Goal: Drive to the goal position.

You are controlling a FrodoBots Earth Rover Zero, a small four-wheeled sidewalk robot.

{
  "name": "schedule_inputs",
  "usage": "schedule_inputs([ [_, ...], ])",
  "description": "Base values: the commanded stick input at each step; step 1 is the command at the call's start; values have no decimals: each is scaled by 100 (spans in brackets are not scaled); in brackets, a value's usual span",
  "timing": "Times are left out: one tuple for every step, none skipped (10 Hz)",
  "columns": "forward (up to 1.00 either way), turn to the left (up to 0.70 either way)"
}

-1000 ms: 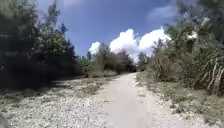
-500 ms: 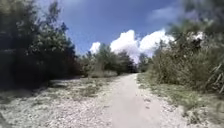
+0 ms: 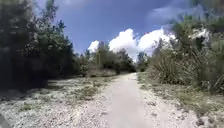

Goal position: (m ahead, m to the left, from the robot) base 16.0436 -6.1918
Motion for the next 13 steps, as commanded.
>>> schedule_inputs([
  [50, 0],
  [50, 0],
  [50, 0],
  [50, 0],
  [50, 0],
  [50, 0],
  [50, 0],
  [50, 0],
  [50, 0],
  [50, 0],
  [50, 0],
  [50, 0],
  [50, 0],
])
